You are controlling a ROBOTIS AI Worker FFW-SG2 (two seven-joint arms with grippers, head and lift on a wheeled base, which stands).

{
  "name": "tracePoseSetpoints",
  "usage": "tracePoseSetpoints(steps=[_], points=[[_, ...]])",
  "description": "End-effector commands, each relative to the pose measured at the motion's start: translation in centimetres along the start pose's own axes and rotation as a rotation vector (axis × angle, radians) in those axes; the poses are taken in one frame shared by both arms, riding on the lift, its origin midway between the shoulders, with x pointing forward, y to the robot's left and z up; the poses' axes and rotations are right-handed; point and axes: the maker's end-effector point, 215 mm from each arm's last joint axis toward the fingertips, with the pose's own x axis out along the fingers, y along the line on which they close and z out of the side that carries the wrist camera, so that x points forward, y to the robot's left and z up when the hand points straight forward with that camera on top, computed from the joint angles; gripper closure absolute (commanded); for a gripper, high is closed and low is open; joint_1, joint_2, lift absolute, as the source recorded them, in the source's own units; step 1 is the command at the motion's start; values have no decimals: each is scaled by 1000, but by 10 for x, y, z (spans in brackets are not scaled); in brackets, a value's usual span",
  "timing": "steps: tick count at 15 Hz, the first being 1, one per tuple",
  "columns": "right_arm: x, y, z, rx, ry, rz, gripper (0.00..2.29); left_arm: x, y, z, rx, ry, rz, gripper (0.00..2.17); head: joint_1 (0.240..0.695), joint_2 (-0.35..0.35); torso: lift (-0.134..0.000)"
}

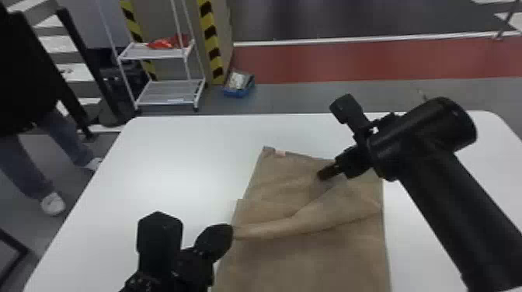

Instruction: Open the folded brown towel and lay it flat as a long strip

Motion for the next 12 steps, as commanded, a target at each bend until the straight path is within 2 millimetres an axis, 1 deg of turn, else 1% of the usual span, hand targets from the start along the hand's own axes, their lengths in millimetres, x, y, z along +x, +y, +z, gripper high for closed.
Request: tracePoseSetpoints(steps=[1, 6, 8, 11, 12], points=[[-4, 0, -3, 28, -7, 1, 1359, 1, 1, 1, 0, -3, 3, 1447, 695, 130, -123], [-10, 6, -8, 59, -30, -2, 1359, -2, 1, 5, -1, -11, 8, 1447, 695, 128, -123], [-20, -4, -7, 82, -46, -20, 1359, -3, 2, 10, 0, -19, 12, 1447, 695, 126, -123], [-28, -7, -8, 109, -53, -31, 1362, -8, 4, 13, 1, -26, 19, 1447, 695, 117, -123], [-28, -9, -11, 113, -51, -38, 1362, -9, 4, 13, 1, -26, 21, 1447, 695, 114, -123]])
